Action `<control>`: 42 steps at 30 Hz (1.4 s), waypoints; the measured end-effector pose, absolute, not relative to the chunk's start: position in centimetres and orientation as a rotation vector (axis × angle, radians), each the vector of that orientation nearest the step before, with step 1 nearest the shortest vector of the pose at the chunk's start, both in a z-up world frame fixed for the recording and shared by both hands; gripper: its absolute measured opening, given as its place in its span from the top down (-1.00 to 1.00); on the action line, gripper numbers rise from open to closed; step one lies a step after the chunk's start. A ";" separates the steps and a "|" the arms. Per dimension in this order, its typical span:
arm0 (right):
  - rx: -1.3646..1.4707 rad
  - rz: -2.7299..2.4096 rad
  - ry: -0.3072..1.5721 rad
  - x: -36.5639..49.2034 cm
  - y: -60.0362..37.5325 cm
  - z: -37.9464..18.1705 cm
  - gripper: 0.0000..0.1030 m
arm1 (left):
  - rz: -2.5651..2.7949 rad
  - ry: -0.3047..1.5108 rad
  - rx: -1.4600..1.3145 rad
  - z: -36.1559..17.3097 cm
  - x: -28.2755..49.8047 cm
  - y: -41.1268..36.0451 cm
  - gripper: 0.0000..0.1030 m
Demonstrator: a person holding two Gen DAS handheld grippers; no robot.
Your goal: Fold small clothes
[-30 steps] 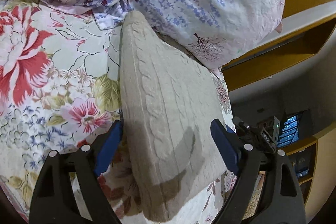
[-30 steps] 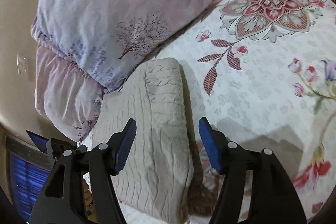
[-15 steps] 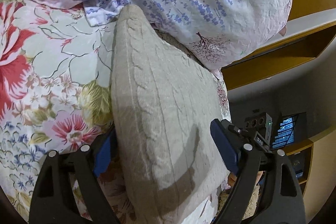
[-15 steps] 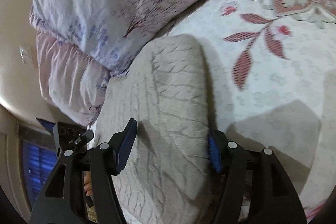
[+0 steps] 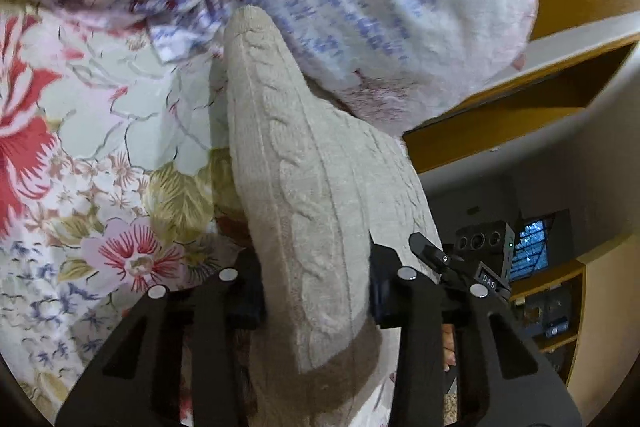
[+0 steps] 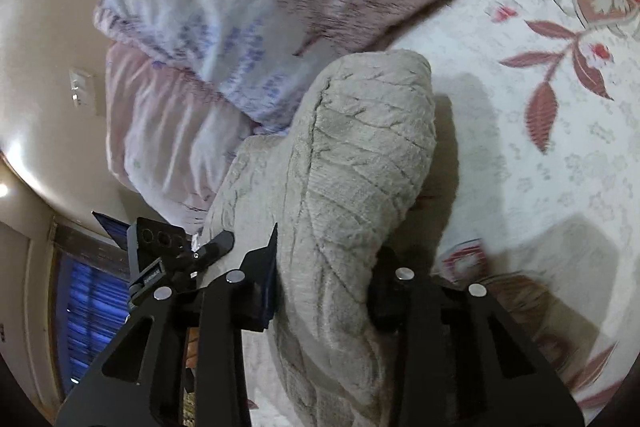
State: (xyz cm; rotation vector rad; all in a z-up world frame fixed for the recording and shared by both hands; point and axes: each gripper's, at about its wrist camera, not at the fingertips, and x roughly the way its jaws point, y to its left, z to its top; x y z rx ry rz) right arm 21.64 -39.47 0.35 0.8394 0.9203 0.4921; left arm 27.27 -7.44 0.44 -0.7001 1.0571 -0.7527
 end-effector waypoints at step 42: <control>-0.020 0.287 0.832 12.7 -18.2 2.2 0.25 | -0.286 0.742 0.048 3.0 12.4 2.2 -0.23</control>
